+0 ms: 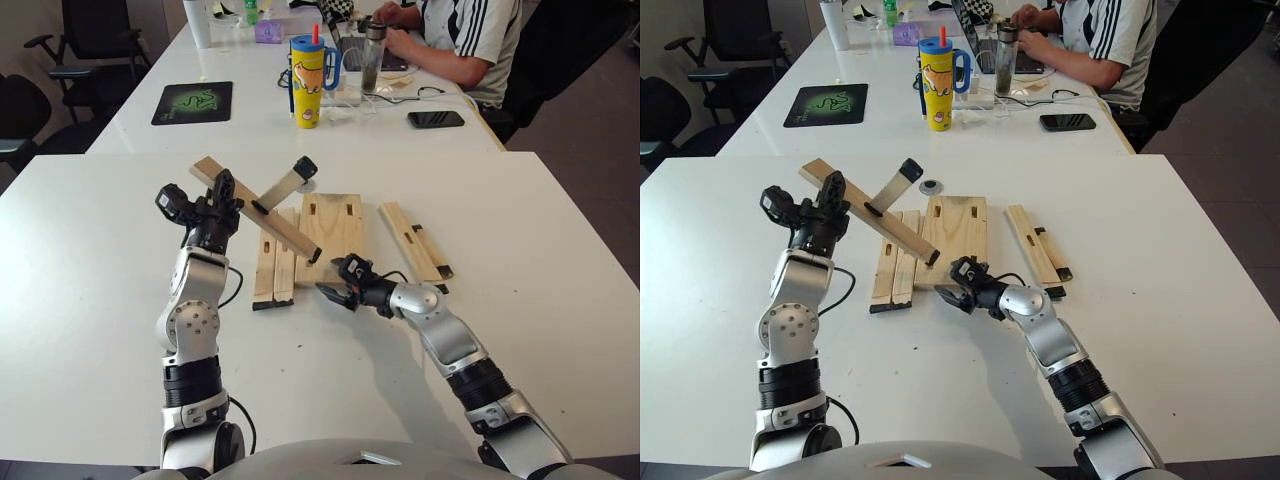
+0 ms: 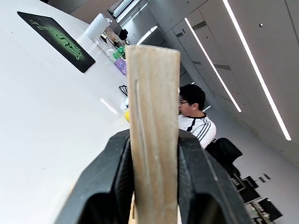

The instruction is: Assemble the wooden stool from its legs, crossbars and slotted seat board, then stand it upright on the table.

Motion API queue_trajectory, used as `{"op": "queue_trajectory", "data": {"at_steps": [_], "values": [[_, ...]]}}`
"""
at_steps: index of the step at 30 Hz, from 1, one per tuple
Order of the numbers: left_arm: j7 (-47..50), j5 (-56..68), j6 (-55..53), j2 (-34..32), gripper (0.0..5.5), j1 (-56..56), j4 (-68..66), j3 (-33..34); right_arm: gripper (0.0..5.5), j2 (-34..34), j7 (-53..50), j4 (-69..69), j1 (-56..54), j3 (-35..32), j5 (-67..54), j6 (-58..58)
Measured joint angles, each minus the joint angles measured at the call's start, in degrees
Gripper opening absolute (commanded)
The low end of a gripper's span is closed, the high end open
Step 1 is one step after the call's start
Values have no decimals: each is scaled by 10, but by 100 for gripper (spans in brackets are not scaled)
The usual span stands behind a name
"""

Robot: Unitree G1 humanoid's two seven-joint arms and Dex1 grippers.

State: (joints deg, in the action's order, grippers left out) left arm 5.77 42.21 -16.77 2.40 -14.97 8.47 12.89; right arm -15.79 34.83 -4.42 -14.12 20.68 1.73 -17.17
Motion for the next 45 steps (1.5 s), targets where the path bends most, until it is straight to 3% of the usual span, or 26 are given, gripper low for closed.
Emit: {"op": "queue_trajectory", "data": {"at_steps": [10, 16, 28, 34, 40, 45], "values": [[-31, -118, 124, 21, 103, -11, -82, -42, 329, 23, -8, 8, -1, -8, -11, -30], [-15, -216, 188, 13, 103, 0, -83, -102, 329, 40, -21, 8, 0, -18, -15, -48], [97, -259, 128, 7, 103, 41, 8, -158, 329, 70, -43, 68, 2, -45, -50, -57], [122, -336, 109, 1, 103, 62, 48, -223, 329, 67, -35, 117, 2, -52, -72, -59], [127, -379, 101, 0, 103, 106, 90, -258, 329, -50, 45, 161, 42, -107, -115, -95], [125, -407, 119, 0, 103, 129, 109, -264, 329, -152, 114, 113, 46, -161, -126, -75]]}}
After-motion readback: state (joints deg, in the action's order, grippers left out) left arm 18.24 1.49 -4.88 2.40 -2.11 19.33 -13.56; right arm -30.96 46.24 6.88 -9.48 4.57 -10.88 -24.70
